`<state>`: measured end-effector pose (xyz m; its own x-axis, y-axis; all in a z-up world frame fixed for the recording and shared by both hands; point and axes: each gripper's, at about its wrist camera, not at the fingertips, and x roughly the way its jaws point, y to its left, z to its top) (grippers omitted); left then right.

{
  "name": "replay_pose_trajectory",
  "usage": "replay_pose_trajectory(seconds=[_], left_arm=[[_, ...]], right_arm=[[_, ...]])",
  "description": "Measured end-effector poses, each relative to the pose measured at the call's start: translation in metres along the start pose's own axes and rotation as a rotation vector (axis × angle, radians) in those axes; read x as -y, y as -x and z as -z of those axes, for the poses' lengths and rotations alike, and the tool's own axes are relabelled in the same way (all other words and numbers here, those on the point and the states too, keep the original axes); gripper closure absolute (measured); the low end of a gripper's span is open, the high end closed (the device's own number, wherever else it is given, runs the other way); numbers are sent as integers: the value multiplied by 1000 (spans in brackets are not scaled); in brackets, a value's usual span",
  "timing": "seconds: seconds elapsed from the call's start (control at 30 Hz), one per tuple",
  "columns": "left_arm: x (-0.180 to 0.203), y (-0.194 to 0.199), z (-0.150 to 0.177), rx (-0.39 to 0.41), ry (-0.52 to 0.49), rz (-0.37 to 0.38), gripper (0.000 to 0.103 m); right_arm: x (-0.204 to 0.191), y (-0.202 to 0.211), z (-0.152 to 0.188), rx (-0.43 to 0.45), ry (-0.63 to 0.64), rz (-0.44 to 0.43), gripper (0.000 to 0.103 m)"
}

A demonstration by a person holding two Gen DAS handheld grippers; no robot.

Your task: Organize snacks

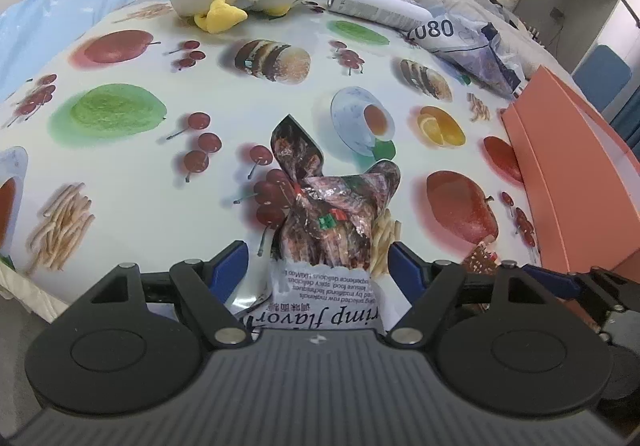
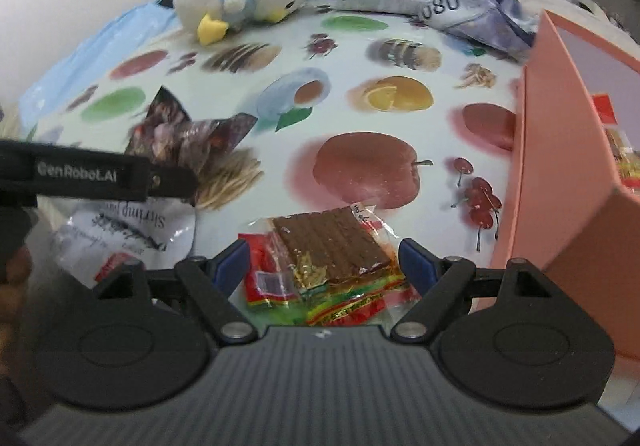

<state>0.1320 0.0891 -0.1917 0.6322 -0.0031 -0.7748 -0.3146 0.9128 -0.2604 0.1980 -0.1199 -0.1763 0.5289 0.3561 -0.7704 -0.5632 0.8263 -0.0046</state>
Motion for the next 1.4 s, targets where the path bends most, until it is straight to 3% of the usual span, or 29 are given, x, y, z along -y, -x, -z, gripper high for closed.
replay_pose_trajectory(seconds=[0.23, 0.33, 0.43, 0.5, 0.67, 0.93, 1.4], left_arm=[[8, -2, 5, -10, -46, -9, 33], [10, -4, 4, -12, -58, -25, 45], [6, -4, 1, -18, -18, -13, 49], [2, -1, -4, -36, 20, 14, 53], [1, 15, -17, -24, 27, 29, 54], [13, 49, -31, -1, 47, 36, 54], [37, 128, -47, 71, 13, 95, 54]], right_arm=[[-2, -8, 6, -27, 54, -63, 22], [-4, -7, 6, -20, 70, -67, 32], [-6, -3, 7, -18, 62, -72, 46], [-9, 1, 7, -20, 60, -82, 48], [-9, 14, -1, -22, 34, -111, 51], [2, 40, -13, 38, -51, -86, 51], [20, 128, -39, 198, -208, -67, 51]])
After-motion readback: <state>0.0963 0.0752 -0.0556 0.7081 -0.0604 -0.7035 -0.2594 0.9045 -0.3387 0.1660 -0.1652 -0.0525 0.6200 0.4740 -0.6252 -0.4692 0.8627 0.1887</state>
